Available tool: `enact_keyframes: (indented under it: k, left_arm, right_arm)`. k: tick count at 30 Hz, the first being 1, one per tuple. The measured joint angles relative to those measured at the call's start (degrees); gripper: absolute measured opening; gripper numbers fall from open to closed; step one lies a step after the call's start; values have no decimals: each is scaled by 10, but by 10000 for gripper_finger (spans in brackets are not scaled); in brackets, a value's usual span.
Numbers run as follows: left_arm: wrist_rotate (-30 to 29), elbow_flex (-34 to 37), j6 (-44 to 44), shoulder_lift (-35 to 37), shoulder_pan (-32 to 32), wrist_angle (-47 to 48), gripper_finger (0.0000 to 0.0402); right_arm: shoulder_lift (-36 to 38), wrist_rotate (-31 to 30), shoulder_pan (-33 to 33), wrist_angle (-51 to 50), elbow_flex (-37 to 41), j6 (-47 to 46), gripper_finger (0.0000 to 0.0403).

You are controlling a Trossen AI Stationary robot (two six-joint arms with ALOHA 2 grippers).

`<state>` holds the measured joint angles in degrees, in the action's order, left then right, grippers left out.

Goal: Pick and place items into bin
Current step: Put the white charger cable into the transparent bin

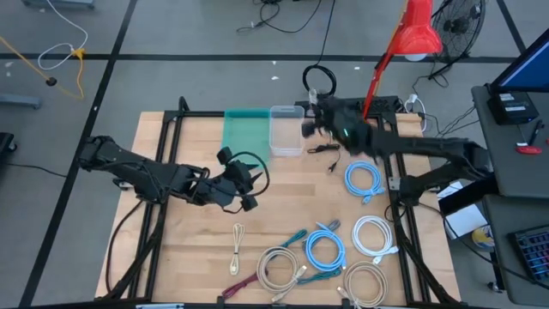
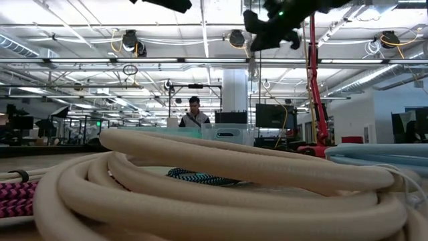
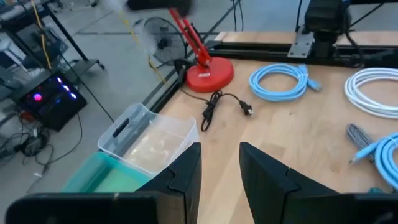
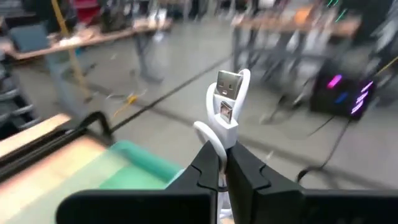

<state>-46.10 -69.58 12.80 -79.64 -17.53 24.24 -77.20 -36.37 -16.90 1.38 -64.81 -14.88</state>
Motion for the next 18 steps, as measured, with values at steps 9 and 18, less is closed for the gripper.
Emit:
enact_keyframes:
  k: [9, 18]
  left_arm:
    - [-6, 0, -20, 0, -3, 7, 113]
    - [-6, 0, -10, 0, -14, 25, 113]
  right_arm:
    - [-218, 291, -98, -308, -266, -132, 1]
    - [-301, 306, -116, -421, -343, -144, 3]
